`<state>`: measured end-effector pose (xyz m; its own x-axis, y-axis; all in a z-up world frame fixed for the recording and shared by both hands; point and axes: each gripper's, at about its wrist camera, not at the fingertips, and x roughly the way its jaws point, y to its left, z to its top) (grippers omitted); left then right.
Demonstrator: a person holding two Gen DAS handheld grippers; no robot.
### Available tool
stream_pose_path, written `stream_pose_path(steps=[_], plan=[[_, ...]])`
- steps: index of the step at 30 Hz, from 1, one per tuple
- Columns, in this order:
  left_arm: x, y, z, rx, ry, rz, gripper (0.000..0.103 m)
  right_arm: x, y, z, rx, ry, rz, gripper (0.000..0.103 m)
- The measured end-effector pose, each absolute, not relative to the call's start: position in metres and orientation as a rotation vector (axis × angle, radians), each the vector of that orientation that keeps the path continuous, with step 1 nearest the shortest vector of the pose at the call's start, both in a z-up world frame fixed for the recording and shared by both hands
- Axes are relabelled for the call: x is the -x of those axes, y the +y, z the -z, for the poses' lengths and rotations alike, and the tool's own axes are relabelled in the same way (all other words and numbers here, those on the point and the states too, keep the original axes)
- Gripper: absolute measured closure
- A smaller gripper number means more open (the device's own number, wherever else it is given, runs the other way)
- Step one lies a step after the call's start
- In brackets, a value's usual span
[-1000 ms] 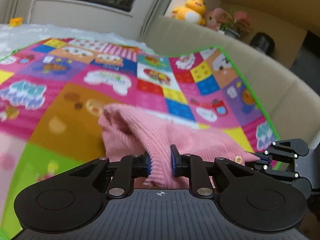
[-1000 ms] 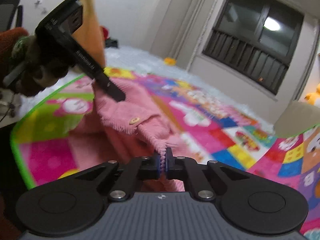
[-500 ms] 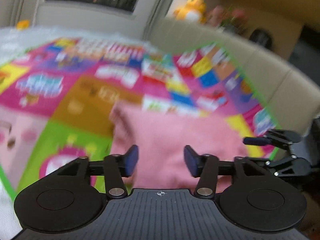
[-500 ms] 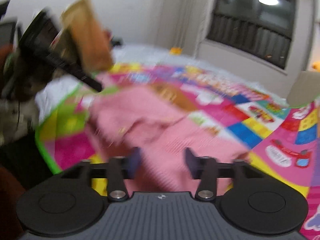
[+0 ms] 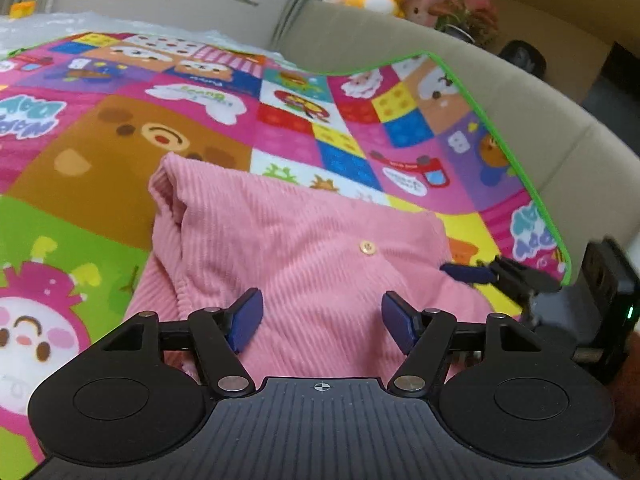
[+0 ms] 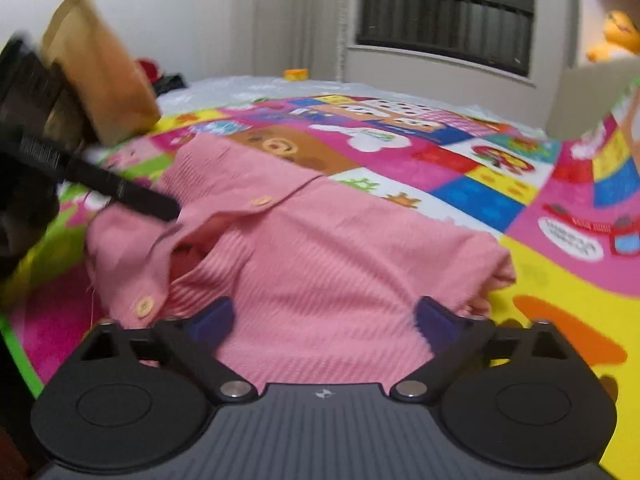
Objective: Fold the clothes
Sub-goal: 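Release the folded hem and press the folded top flat with both tools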
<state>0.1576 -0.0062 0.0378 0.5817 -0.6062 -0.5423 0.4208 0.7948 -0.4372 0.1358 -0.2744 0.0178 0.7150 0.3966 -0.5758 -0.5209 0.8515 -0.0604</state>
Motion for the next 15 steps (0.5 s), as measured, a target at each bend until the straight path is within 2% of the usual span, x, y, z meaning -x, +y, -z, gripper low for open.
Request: stream_pose_path(steps=[7,10,15], plan=[[-0.138,-0.02,-0.063,0.19,0.613,0.609,0.015,-0.126,-0.282,-0.041,0.128,0.511,-0.458,0.0],[-0.136,-0.004,-0.062,0.244,0.597,0.563,0.009,-0.128,-0.272,-0.037,0.252,0.486,-0.389,0.0],[-0.149,0.016,-0.04,0.37,0.697,0.562,0.009,-0.136,-0.233,-0.011,0.397,0.502,-0.408,0.0]])
